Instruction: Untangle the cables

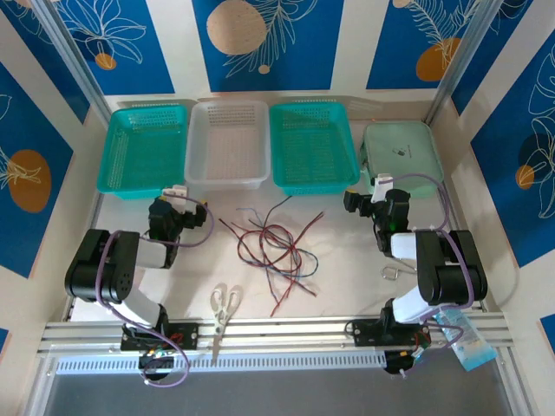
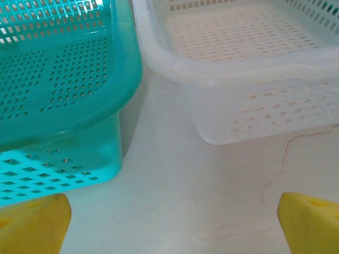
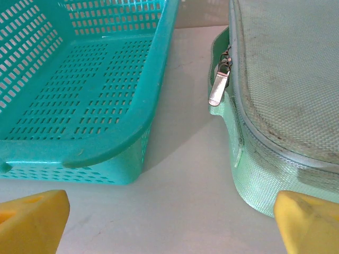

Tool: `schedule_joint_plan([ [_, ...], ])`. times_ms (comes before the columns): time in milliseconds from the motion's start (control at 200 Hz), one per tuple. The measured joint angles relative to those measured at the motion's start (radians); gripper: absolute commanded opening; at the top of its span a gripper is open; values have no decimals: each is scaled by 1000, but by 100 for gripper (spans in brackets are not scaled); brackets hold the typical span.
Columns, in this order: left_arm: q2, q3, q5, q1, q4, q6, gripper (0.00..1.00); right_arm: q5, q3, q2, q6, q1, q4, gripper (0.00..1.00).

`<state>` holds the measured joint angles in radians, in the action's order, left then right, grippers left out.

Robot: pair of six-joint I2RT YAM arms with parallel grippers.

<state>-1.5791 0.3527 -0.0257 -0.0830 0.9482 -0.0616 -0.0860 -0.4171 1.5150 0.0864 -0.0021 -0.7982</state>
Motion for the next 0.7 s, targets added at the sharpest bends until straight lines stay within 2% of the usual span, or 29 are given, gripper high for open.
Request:
schedule_joint_plan([
  [700, 0, 2, -36, 0, -6, 4, 100, 0, 0, 0, 0, 0, 0, 99],
])
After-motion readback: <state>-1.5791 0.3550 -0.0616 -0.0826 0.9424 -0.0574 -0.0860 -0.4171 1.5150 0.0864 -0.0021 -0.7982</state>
